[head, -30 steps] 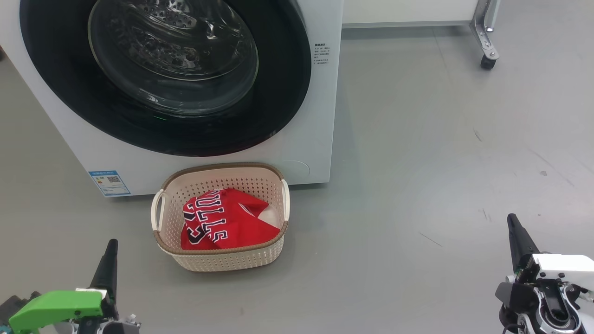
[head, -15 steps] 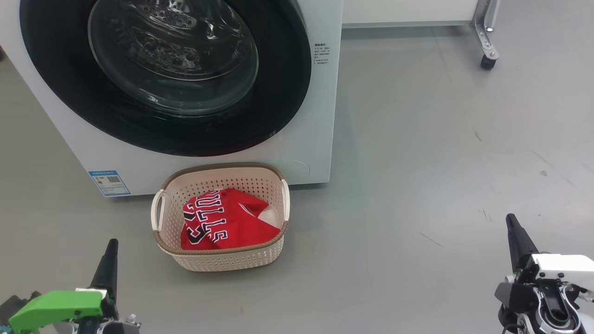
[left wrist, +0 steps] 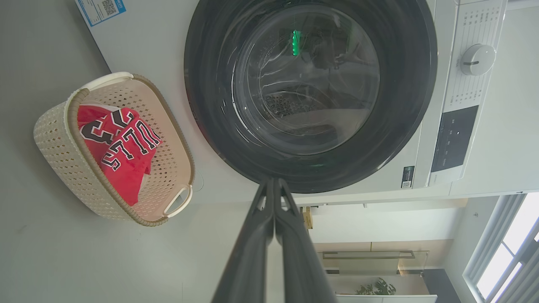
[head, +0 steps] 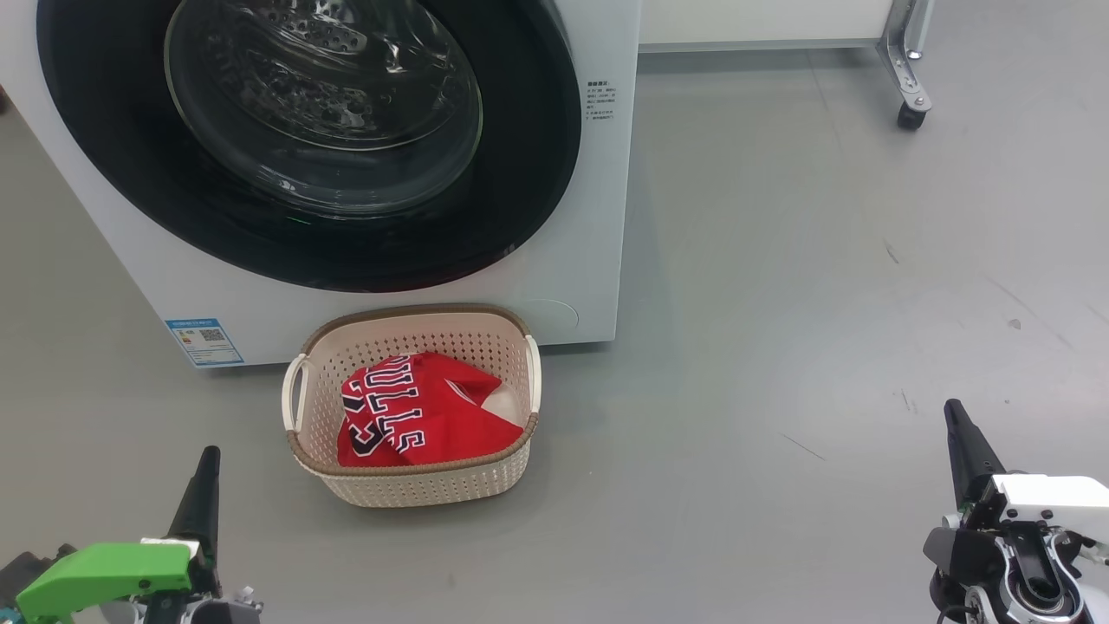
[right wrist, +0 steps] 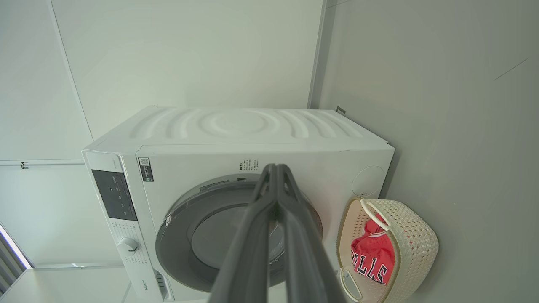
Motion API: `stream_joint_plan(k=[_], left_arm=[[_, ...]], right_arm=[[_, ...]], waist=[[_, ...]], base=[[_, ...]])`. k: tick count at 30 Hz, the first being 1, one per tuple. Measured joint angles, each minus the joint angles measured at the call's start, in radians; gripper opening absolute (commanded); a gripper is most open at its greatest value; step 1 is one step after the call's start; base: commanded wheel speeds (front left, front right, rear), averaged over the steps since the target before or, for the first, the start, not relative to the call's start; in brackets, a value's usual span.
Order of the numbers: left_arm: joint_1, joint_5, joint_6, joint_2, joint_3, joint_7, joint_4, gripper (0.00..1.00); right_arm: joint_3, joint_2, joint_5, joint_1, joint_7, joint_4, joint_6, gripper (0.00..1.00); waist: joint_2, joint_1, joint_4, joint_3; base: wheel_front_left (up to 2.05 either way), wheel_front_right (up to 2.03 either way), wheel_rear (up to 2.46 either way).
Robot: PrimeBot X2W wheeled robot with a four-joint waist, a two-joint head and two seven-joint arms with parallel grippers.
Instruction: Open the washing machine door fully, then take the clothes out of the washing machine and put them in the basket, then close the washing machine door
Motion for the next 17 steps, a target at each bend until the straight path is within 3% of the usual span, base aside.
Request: stream_joint_plan(k=[17], left_arm=[[0.0, 0.0, 0.0, -0.001, 0.002, 0.0, -0.001, 0.0]], right_arm=[[-0.001, 0.0, 0.0, 0.0, 0.0, -0.001, 0.0, 0.0]], waist=[[0.0, 0.0, 0.0, 0.0]], base=[[0.0, 0.0, 0.0]])
